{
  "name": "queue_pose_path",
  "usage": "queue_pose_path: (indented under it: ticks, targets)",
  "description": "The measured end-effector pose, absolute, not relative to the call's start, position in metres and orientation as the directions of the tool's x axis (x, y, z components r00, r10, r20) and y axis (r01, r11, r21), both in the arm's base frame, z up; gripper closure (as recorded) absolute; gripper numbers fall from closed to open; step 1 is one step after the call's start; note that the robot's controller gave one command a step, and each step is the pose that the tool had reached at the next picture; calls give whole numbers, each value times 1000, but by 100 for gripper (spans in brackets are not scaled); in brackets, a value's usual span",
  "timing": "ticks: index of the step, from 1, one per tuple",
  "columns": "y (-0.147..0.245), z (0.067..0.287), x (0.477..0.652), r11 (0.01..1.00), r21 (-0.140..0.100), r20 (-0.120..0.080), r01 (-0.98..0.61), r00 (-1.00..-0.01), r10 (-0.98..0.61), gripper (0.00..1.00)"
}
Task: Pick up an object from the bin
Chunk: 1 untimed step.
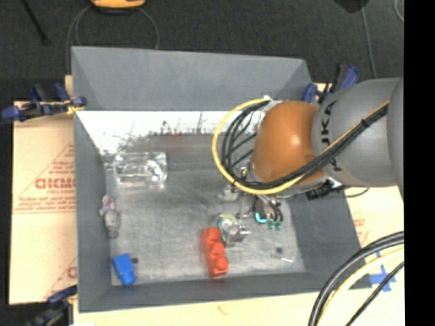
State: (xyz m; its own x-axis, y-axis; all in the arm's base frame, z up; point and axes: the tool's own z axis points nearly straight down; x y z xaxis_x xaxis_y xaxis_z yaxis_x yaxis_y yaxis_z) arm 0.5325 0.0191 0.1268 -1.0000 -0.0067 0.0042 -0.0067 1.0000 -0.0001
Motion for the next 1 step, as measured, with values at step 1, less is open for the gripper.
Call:
queue_pose_path:
  ticks: [1]
  targets:
    - [-15, 75, 555, 1000, 2, -1, 4, -1000, 4, 0]
